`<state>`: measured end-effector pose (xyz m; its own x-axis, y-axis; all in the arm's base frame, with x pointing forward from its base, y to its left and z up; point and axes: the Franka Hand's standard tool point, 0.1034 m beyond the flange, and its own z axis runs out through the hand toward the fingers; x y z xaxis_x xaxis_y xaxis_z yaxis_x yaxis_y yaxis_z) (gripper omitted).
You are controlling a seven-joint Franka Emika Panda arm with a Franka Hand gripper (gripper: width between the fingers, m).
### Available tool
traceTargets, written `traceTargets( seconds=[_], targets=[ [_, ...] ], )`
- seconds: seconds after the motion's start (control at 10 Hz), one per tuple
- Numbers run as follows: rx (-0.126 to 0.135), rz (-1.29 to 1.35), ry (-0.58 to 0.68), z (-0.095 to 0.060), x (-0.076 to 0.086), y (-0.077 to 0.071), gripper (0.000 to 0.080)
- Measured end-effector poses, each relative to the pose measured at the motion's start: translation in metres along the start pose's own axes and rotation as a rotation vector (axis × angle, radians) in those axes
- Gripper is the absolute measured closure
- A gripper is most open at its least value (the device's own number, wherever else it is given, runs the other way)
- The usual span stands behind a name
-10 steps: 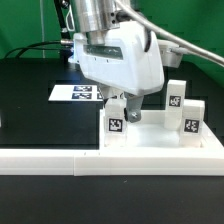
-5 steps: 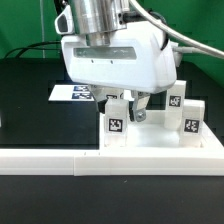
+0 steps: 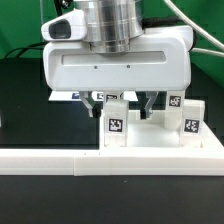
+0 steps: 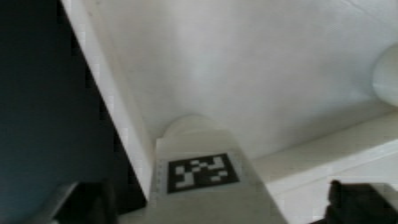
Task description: Assemble square table
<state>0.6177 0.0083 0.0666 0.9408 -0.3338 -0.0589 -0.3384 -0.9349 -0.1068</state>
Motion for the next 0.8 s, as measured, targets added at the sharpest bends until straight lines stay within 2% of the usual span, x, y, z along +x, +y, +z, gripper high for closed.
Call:
traceTargets(
  seconds=[0.2,0.8],
  targets=[
    [0.0,0.106,0.0,0.0002,-0.0001,0.0001,0.0512],
    [0.002,0.58,-0.001,0.0002,-0.0001,-0.0011,0.0509]
  ],
)
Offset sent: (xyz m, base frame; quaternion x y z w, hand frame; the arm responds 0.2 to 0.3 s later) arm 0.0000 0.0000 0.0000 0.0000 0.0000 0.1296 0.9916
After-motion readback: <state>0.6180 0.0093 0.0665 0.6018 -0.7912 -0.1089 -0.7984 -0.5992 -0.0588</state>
